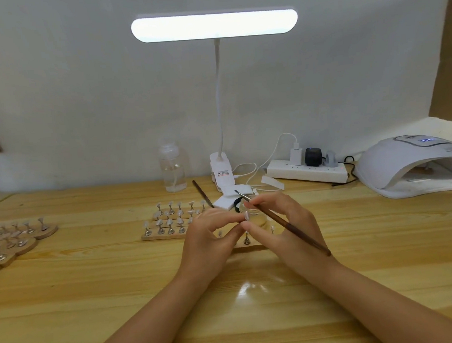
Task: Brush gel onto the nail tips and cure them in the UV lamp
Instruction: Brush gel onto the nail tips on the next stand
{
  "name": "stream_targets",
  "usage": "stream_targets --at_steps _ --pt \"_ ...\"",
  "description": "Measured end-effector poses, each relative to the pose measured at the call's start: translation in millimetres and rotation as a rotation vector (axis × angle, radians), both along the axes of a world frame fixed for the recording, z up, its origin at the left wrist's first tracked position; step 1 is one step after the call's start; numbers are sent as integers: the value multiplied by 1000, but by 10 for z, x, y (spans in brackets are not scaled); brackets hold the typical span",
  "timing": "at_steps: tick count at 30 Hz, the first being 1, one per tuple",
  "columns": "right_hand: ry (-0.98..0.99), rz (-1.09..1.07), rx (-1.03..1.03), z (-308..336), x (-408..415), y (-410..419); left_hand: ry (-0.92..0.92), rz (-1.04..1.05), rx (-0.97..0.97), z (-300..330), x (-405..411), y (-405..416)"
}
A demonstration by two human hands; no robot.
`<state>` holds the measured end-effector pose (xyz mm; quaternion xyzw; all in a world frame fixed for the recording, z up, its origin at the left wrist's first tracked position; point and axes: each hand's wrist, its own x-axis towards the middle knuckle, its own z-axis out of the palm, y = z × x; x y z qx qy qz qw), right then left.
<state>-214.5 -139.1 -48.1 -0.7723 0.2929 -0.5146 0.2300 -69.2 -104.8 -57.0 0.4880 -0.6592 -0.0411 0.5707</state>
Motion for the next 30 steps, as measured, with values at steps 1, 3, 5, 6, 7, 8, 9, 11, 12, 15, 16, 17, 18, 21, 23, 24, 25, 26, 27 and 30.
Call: stream_targets --at_steps 1,3,5,6,7,8,9,11,12,15,16,17,18,21,23,24,25,26,27,30 --pt "14 -1 -10 -10 7 -8 -2 -4 3 1 2 -3" --pt "36 -13 -50 -28 16 -16 3 -21 3 9 0 -2" --pt "41 -23 -81 -36 18 -16 14 -43 11 19 -8 9" --pt "39 -26 -98 -37 15 -14 17 -55 15 23 -12 15" --pt "34 -29 -112 -33 10 -12 14 -66 21 27 -17 20" --pt "23 -31 -115 -29 4 -11 4 -72 30 32 -22 26" --pt "5 -33 -105 -18 -1 -9 -11 -74 41 37 -26 30" --pt "-30 -39 -70 12 -19 -14 -35 -56 85 33 -21 23" --pt "-41 -44 -50 22 -34 -26 -41 -38 116 25 -15 13" --pt "2 -49 3 31 -106 -83 -68 12 181 -14 11 -12" --pt "40 -53 1 27 -133 -105 -78 20 189 -28 20 -21" --pt "77 -60 -10 18 -161 -125 -87 24 196 -38 27 -27" --pt "108 -67 -23 10 -183 -143 -94 26 203 -46 31 -32" --pt "160 -67 -47 -9 -212 -167 -101 21 232 -64 36 -37" --pt "187 -67 -72 -26 -212 -174 -100 11 244 -70 39 -36" --pt "205 -68 -78 -35 -211 -178 -99 4 250 -71 40 -35" --pt "228 -70 -77 -44 -213 -182 -96 -2 259 -71 41 -35" --pt "252 -68 -75 -51 -214 -190 -95 -5 269 -73 44 -37" --pt "275 -65 -72 -57 -216 -195 -96 -7 282 -76 48 -41" --pt "323 -43 -66 -62 -213 -204 -101 -7 332 -94 57 -51"
